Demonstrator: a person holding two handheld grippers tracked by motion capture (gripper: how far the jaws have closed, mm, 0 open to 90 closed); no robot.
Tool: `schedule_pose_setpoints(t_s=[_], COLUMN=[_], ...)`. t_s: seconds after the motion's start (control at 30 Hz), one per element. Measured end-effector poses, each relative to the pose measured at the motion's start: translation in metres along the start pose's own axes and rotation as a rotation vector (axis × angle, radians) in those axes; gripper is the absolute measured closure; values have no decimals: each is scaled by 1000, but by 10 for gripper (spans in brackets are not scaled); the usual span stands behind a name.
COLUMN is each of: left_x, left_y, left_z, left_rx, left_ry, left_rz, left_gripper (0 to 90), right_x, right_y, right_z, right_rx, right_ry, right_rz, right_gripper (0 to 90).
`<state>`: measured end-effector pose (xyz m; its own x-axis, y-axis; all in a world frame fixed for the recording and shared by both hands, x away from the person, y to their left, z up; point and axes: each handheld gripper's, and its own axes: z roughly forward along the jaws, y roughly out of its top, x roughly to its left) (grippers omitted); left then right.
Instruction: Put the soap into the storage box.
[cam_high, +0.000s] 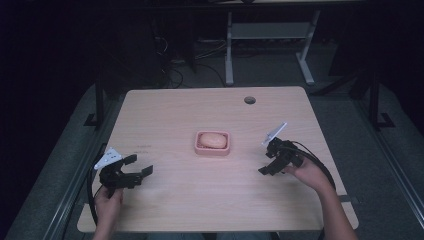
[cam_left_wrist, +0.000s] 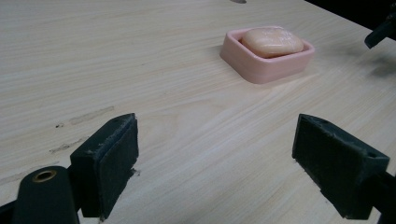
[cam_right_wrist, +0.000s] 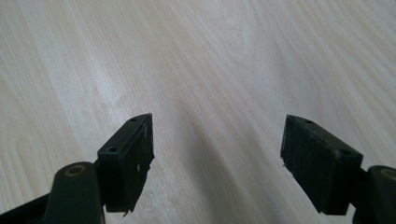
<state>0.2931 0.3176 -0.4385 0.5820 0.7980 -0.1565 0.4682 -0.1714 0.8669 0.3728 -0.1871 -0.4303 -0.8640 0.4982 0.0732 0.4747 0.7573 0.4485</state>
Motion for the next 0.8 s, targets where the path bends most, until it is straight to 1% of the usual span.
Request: schedule_pose_setpoints(t_s=[0.07, 0.13, 0.17, 0.23, 0.3, 0.43, 0.5, 0.57, 0.6, 0.67, 0.8], left_x=[0, 0, -1, -1, -1, -2, -2, -2, -2, -2, -4], left_y=[0, 0, 0, 0, 0, 0, 0, 0, 0, 0, 0], left_z=[0, 0, 0, 1, 1, 1, 1, 2, 2, 2, 4], left_rx=[-1, -1, 0, 3, 5, 7, 7, 10, 11, 15, 10], left_ry=[-1, -3, -4, 0, -1, 1, -1, 1, 0, 1, -1], left_rz=[9, 3, 6, 9, 11, 14, 14, 15, 18, 23, 15], left_gripper=[142, 142, 142, 142, 143, 142, 142, 143, 143, 142, 142], right_x=[1, 3, 4, 5, 7, 11, 13, 15, 17, 19, 24], right_y=[-3, -7, -8, -12, -16, -23, -26, -31, -33, -38, -48], right_z=[-1, -2, -2, -3, -3, -3, -3, -3, -3, -3, -3], right_rx=[-8, -11, -9, -21, -20, -21, -29, -37, -36, -40, -58], right_ry=[-2, -5, -5, -6, -7, -12, -3, -4, 4, 4, 1], right_rz=[2, 5, 8, 5, 11, 9, 23, 20, 33, 32, 42], right_gripper=[251, 251, 251, 251, 251, 251, 251, 251, 251, 251, 250])
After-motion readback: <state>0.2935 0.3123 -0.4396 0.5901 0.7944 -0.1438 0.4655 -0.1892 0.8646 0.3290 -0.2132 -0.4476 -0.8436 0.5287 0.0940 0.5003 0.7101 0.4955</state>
